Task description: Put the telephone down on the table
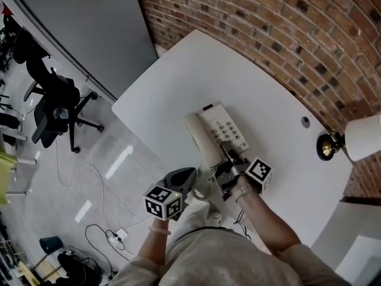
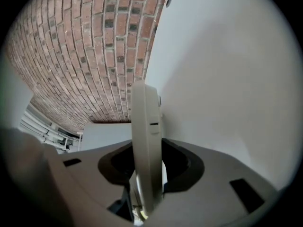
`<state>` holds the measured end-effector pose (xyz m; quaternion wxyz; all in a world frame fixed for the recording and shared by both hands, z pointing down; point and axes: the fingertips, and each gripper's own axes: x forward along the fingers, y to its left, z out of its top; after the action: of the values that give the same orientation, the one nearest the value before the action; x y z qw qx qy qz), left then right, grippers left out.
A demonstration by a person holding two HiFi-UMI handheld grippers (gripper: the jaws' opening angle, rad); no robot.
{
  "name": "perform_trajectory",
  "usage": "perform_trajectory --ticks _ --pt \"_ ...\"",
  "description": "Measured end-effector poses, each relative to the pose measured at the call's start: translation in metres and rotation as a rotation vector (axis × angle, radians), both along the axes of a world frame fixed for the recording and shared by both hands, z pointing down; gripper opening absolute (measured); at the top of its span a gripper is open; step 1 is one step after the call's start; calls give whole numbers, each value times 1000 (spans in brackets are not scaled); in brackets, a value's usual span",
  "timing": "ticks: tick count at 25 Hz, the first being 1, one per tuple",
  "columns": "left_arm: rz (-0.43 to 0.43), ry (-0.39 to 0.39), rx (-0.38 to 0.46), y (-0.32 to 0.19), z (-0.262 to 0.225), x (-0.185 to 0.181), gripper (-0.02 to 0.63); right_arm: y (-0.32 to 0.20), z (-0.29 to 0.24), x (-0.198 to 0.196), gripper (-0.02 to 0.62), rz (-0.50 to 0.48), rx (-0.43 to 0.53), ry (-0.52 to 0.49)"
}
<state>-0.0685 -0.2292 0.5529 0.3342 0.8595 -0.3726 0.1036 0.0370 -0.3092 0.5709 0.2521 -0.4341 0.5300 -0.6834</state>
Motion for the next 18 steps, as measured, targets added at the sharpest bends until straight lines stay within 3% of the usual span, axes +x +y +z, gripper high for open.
perform_trajectory --ticks 6,8,18 --pt "140 -158 43 18 6 26 6 -9 1 -10 147 -5 -1 -20" --pt "125 -189 26 18 17 32 6 -7 3 -11 149 -6 -4 -20" --pt "9 -165 -2 -3 27 52 6 -5 10 -7 150 -22 -13 -16"
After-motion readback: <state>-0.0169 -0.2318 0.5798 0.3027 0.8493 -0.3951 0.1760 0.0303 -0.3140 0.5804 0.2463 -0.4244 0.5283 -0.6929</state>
